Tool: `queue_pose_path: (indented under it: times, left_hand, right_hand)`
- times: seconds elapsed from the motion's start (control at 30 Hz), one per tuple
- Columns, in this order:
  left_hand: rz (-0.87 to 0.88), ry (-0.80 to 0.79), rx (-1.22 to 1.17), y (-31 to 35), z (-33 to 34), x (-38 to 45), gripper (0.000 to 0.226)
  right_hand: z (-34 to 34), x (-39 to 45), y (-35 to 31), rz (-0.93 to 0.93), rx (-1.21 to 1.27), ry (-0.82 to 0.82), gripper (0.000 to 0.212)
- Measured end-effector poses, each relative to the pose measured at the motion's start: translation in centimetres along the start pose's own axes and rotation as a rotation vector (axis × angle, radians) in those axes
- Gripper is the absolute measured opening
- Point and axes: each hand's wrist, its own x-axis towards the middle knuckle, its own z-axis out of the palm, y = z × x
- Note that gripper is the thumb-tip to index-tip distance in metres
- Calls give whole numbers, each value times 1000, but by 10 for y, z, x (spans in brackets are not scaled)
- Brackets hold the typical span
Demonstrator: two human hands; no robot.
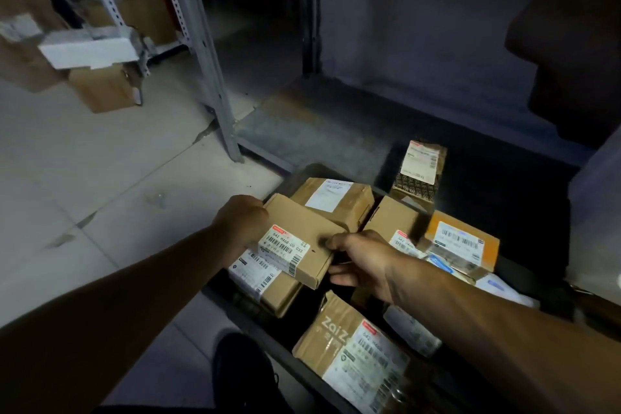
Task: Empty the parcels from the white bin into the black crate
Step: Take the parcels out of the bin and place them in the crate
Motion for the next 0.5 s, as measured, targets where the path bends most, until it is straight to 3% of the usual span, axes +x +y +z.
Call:
queue_pose_path:
  times: [0.2, 0.33, 0.5]
  left_hand:
    - [-1, 3, 59, -4, 6, 20, 23]
    - [27, -17, 77, -3, 5, 32, 23]
    - [66, -29, 105, 0, 5, 37, 24]
  right_hand:
    - [13, 30, 1, -2, 0, 48, 15]
    - [14, 38, -2, 17, 16, 31, 15]
    - [8, 43, -4, 27, 22, 39, 31]
